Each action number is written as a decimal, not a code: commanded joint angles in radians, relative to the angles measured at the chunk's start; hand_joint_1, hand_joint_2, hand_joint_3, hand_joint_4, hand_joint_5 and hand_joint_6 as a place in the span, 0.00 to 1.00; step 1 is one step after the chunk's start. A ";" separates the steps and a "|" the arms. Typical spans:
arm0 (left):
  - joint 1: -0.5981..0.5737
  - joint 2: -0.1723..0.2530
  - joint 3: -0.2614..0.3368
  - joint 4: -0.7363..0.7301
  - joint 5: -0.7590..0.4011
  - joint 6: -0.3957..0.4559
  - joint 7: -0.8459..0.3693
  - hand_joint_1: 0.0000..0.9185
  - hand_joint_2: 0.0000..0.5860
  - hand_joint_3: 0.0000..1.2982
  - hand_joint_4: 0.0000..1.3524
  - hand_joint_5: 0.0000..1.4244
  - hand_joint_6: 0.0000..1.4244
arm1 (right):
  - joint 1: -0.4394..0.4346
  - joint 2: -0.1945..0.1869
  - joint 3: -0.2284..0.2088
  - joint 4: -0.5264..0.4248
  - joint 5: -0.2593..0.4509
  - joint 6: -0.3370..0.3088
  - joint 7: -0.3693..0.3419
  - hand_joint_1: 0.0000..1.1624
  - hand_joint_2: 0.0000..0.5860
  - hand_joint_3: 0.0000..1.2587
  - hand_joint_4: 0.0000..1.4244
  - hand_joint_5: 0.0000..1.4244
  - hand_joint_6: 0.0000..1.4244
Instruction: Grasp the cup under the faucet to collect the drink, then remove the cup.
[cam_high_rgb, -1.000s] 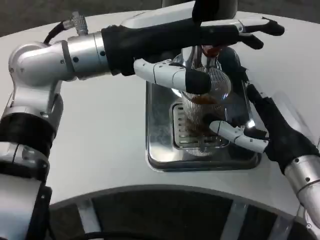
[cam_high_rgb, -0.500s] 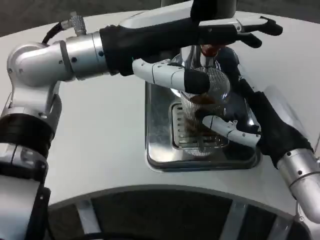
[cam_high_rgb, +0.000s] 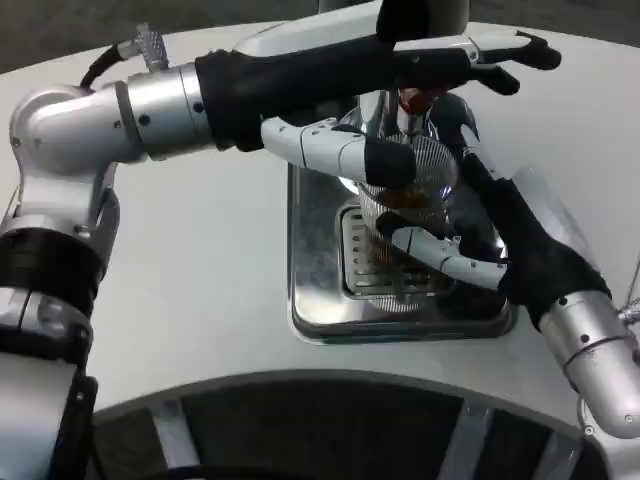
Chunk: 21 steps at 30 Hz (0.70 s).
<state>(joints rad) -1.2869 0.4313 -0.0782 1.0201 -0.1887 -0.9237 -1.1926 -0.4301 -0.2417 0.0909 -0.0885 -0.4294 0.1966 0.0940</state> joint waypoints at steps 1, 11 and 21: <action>0.068 0.041 -0.022 0.038 0.063 0.037 -0.025 0.00 0.14 0.07 0.00 0.09 0.00 | -0.012 0.008 0.013 0.003 0.006 -0.008 -0.010 0.39 0.31 0.00 0.00 0.00 0.00; 0.069 0.044 -0.019 0.038 0.063 0.040 -0.020 0.00 0.13 0.07 0.01 0.09 0.00 | -0.024 0.013 0.021 0.012 0.011 -0.005 -0.010 0.39 0.31 0.00 0.00 0.00 0.00; 0.071 0.052 -0.009 0.037 0.062 0.048 -0.015 0.00 0.13 0.07 0.01 0.09 0.00 | -0.047 0.023 0.034 0.039 0.016 -0.011 -0.010 0.40 0.31 0.00 0.00 0.00 0.00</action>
<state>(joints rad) -1.2848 0.4387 -0.0657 1.0181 -0.1889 -0.9223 -1.1813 -0.4656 -0.2281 0.1147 -0.0620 -0.4241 0.1966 0.0883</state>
